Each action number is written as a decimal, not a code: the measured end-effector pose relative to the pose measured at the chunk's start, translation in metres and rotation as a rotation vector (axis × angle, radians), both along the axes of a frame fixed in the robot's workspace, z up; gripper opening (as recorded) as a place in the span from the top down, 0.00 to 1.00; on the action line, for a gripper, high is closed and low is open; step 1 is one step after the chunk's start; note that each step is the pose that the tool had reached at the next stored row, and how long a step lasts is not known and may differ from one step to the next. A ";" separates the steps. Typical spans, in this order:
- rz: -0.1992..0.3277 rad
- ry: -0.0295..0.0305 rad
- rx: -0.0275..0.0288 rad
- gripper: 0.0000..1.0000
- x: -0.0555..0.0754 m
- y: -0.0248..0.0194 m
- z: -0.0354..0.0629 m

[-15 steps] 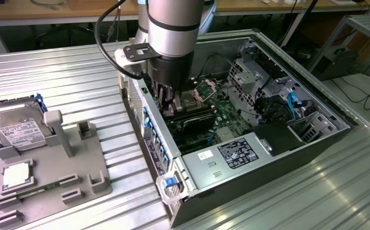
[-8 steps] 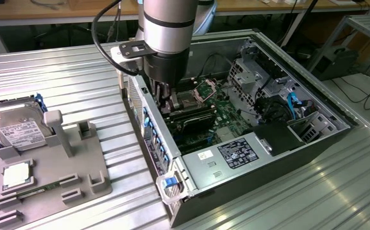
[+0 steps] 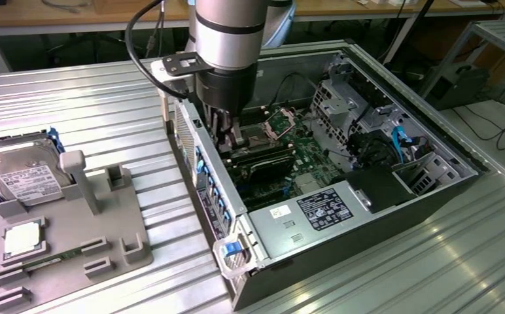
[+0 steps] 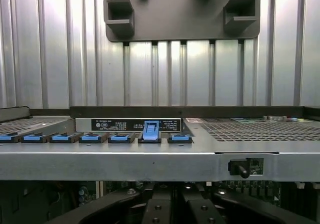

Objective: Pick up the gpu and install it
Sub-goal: 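Press down on the gpu until it lock into place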

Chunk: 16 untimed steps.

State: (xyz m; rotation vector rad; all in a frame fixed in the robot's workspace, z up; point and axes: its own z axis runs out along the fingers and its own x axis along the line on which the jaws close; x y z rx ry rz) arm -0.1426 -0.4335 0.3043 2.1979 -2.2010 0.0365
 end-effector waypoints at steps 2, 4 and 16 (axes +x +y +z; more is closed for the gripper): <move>0.000 0.0044 -0.0007 0.89 0.001 0.0000 0.0039; 0.000 0.0070 -0.0012 0.89 0.002 0.0000 0.0056; 0.000 0.0088 -0.0013 0.89 0.002 -0.0083 0.0068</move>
